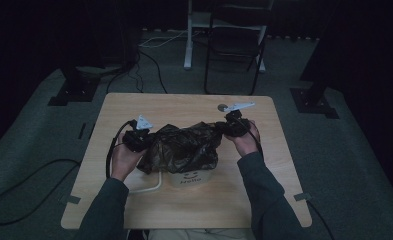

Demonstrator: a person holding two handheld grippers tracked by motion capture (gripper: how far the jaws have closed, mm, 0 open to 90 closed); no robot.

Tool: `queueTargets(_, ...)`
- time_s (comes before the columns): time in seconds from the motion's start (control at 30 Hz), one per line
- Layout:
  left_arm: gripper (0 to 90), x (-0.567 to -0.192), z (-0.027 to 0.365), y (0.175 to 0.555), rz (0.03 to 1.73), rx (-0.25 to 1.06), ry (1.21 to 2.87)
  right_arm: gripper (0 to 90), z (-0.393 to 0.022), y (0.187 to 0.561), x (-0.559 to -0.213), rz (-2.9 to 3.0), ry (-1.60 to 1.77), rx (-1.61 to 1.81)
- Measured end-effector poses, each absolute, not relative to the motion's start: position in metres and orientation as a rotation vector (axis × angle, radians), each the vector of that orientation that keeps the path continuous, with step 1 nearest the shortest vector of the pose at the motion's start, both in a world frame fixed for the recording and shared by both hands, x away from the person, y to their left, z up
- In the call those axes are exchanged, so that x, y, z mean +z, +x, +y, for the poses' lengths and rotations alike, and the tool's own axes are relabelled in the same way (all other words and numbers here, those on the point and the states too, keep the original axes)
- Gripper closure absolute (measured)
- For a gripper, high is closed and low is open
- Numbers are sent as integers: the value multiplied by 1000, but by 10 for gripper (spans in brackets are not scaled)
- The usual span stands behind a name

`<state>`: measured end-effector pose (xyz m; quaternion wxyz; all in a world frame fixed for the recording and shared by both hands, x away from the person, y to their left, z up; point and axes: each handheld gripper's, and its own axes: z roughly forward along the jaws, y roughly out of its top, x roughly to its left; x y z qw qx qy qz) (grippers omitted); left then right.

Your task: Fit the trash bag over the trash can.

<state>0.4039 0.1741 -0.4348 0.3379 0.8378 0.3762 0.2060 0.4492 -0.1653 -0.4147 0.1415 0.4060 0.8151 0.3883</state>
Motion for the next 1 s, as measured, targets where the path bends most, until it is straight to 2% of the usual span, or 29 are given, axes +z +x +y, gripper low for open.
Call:
queueTargets(0.73,854,-459,166,420,1035,419,2240,840,-174,466,-448,2384,1326,1006)
queueTargets(0.8,816,-456,169,418,1041,419,2218,819,-180,464,-449,2386,1345,1025)
queueTargets(0.9,718,-446,175,414,1043,422,2153,744,-185,458,-440,2371,1313,1066)
queueTargets(1.0,667,-436,181,409,1041,438,2114,676,-191,450,-427,2341,1278,1125)
